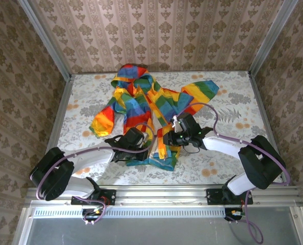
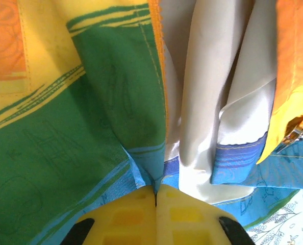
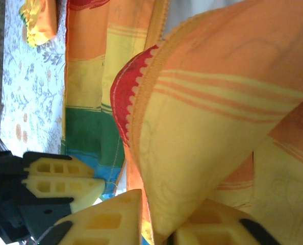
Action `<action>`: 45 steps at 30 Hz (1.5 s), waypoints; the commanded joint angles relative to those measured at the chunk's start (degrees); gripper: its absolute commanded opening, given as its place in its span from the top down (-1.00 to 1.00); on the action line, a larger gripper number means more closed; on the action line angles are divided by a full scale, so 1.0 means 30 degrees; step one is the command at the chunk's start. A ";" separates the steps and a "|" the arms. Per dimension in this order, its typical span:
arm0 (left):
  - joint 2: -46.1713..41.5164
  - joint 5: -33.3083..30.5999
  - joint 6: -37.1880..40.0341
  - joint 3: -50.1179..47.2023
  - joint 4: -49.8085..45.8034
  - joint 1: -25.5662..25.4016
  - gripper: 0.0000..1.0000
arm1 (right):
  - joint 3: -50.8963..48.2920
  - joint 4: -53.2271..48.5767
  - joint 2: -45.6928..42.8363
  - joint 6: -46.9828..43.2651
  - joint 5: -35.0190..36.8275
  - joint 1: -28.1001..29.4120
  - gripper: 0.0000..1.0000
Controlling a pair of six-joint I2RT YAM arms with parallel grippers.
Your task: Zip up the jacket
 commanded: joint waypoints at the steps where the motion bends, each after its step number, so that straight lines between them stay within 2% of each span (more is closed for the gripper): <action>1: -0.0901 -0.0064 -0.0331 -0.0462 0.0197 0.0354 1.00 | -0.0486 -0.0622 -0.0999 -0.0332 -0.0156 -0.0133 0.48; 5: -0.1416 0.0684 -0.0938 -0.1256 0.1125 0.0885 1.00 | -0.1106 -0.0522 -0.1700 -0.0704 -0.0734 -0.0364 0.33; 15: -0.1838 0.1457 -0.1655 -0.2048 0.2224 0.1492 1.00 | -0.3376 0.0628 -0.2878 -0.2548 -0.2027 -0.0866 0.26; 27: -0.1824 0.1807 -0.1685 -0.1956 0.2443 0.1668 1.00 | -0.3535 0.2928 -0.0191 -0.3278 -0.4020 -0.0822 0.19; 29: -0.1961 0.1887 -0.1721 -0.1956 0.2509 0.1723 1.00 | -0.3277 0.3063 0.0115 -0.3277 -0.4512 -0.0727 0.26; 34: -0.2631 0.2317 -0.2058 -0.2232 0.2968 0.1944 1.00 | -0.3199 0.3058 -0.0438 -0.3336 -0.4723 -0.0546 0.63; 38: -0.3195 0.2537 -0.2277 -0.2420 0.3146 0.2136 1.00 | -0.3491 0.2969 -0.1375 -0.3351 -0.4630 -0.0551 0.80; 42: -0.3707 0.3303 -0.2711 -0.2680 0.3999 0.2276 1.00 | -0.3626 0.2749 -0.1757 -0.3369 -0.4459 -0.0522 0.83; 45: -0.4437 0.3665 -0.3377 -0.3077 0.4995 0.2393 1.00 | -0.3755 0.2952 -0.1690 -0.3207 -0.4250 -0.0432 0.66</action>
